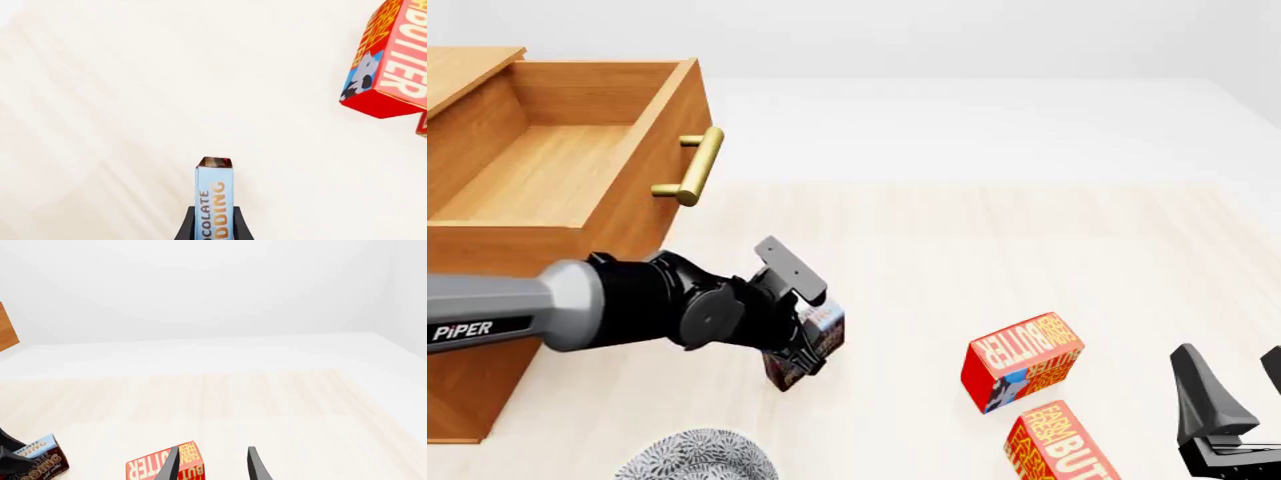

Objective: Put the chocolate pudding in the top drawer of the cabinet and close it.

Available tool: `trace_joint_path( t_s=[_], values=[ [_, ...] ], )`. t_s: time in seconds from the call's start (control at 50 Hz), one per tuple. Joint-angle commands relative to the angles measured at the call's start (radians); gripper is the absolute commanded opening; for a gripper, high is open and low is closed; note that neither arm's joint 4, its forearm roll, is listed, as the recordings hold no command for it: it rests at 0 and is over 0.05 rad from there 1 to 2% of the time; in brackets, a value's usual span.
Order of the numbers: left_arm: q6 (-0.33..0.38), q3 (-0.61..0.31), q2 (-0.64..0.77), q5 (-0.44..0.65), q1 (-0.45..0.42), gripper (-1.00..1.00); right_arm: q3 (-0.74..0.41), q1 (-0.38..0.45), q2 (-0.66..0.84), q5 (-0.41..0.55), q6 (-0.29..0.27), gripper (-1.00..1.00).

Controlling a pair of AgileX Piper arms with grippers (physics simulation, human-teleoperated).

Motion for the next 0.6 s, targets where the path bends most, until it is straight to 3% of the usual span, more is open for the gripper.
trace_joint_path(
  t_s=[0.02,0.08,0.12,0.6],
  values=[
    [-0.025,0.040,-0.027,-0.033,0.000,-1.00,0.000,-0.001,-0.003,-0.001,-0.007,1.00],
    [-0.020,0.042,-0.046,-0.024,0.005,-1.00,0.000,-0.001,-0.003,-0.001,-0.007,1.00],
    [0.024,0.059,-0.070,-0.032,0.042,-1.00,0.000,-0.001,-0.003,-0.001,-0.007,1.00],
    [0.049,0.021,-0.283,0.122,0.005,-1.00,0.000,-0.001,-0.003,-0.001,-0.007,1.00]
  ],
)
